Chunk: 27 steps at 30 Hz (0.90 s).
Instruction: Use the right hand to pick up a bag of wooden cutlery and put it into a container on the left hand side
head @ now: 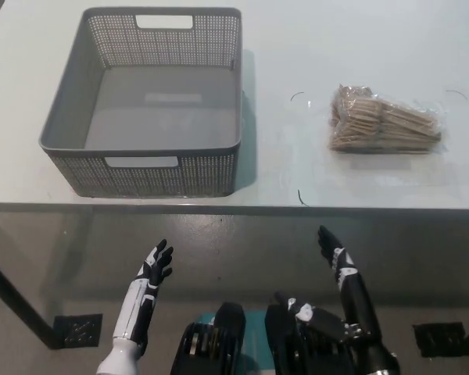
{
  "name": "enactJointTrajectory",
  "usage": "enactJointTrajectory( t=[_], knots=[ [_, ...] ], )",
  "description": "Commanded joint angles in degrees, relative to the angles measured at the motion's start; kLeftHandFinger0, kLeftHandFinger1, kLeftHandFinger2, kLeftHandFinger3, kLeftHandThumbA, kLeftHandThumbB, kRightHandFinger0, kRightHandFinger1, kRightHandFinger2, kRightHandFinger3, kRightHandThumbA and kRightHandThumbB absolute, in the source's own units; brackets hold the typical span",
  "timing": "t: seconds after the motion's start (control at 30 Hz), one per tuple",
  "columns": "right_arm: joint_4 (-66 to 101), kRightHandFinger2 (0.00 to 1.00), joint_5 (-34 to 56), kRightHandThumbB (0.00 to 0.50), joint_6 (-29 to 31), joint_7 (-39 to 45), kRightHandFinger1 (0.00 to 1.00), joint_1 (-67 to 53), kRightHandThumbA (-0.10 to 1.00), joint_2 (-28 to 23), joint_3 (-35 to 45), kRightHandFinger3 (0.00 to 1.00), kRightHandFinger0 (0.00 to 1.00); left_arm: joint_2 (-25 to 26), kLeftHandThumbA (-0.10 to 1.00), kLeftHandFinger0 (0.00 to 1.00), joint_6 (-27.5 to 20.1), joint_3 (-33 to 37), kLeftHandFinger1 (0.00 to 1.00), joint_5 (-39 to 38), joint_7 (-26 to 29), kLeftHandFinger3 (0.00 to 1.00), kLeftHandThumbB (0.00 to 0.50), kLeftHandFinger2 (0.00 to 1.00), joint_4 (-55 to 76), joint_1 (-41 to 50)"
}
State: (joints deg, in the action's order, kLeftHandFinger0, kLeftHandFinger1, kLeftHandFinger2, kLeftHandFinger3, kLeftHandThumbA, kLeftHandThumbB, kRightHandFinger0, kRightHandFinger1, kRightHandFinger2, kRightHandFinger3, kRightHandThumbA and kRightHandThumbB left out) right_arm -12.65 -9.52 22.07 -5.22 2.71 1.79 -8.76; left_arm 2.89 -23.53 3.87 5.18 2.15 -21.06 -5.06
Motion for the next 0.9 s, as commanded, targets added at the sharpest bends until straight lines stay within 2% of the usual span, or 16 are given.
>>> enactJointTrajectory(
  t=[0.0,0.07,0.13,0.2,0.33,0.4,0.5,0.6,0.63,0.67,0.83,0.87],
  knots=[
    [8.49,1.00,-2.06,0.210,2.88,-0.87,1.00,-2.13,1.00,-1.49,1.57,1.00,1.00,1.05,1.00,1.00,-3.40,1.20,1.00,-0.05,-1.55,1.00,0.375,1.00,0.71,-1.73],
    [10.81,1.00,0.75,0.216,2.59,1.05,1.00,-2.88,1.00,-2.45,1.66,1.00,1.00,1.16,1.00,1.00,-3.40,1.33,1.00,-0.09,-1.50,1.00,0.381,1.00,0.53,-1.88],
    [14.58,1.00,-1.35,0.242,1.23,0.12,1.00,-3.43,1.00,-3.29,2.96,1.00,1.00,1.30,1.00,1.00,-3.40,1.58,1.00,-0.01,-1.44,1.00,0.399,1.00,0.32,-1.83],
    [17.63,1.00,-0.99,0.305,-0.32,0.70,1.00,-2.94,1.00,-4.69,3.95,1.00,1.00,1.31,1.00,1.00,-3.40,1.65,1.00,-0.17,-1.49,1.00,0.401,1.00,0.18,-1.80],
    [27.13,1.00,-5.85,0.346,-8.06,4.01,1.00,0.32,1.00,-11.76,7.16,1.00,1.00,1.07,1.00,1.00,-3.40,1.86,1.00,-0.49,-1.62,1.00,0.395,1.00,0.60,-0.63],
    [29.01,1.00,-8.52,0.356,-10.04,4.68,1.00,2.04,1.00,-14.05,8.09,1.00,1.00,1.19,1.00,1.00,-3.40,1.82,1.00,-0.63,-1.71,1.00,0.395,1.00,0.60,-0.43],
    [31.71,1.00,-11.33,0.413,-16.77,7.19,1.00,6.18,1.00,-18.66,9.80,1.00,1.00,1.19,1.00,1.00,-3.40,1.90,1.00,-0.47,-1.62,1.00,0.392,1.00,0.72,0.40],
    [32.25,1.00,-12.36,0.434,-22.96,11.02,1.00,12.90,0.98,-24.89,10.88,1.00,1.00,1.09,1.00,1.00,-3.40,2.03,1.00,-0.46,-1.72,1.00,0.389,1.00,0.70,0.82],
    [31.97,1.00,-12.02,0.384,-24.11,11.79,1.00,14.45,0.99,-26.29,10.98,1.00,1.00,1.07,1.00,1.00,-3.40,2.03,1.00,-0.60,-1.80,1.00,0.390,1.00,0.58,0.88],
    [31.06,1.00,-11.67,0.432,-25.55,13.01,1.00,17.05,0.95,-28.29,10.97,1.00,1.00,1.04,1.00,1.00,-3.40,2.00,1.00,-0.81,-1.95,1.00,0.387,1.00,0.65,1.01],
    [25.46,1.00,-10.87,0.428,-28.56,16.51,1.00,26.71,0.90,-34.44,9.99,1.00,1.00,1.16,1.00,1.00,-3.40,2.10,1.00,-1.00,-2.21,1.00,0.385,1.00,0.37,1.07],
    [23.41,1.00,-11.60,0.443,-28.72,17.05,1.00,29.42,0.90,-35.43,9.28,1.00,1.00,1.18,1.00,1.00,-3.40,2.11,1.00,-1.10,-2.26,1.00,0.385,1.00,0.30,1.07]
  ],
)
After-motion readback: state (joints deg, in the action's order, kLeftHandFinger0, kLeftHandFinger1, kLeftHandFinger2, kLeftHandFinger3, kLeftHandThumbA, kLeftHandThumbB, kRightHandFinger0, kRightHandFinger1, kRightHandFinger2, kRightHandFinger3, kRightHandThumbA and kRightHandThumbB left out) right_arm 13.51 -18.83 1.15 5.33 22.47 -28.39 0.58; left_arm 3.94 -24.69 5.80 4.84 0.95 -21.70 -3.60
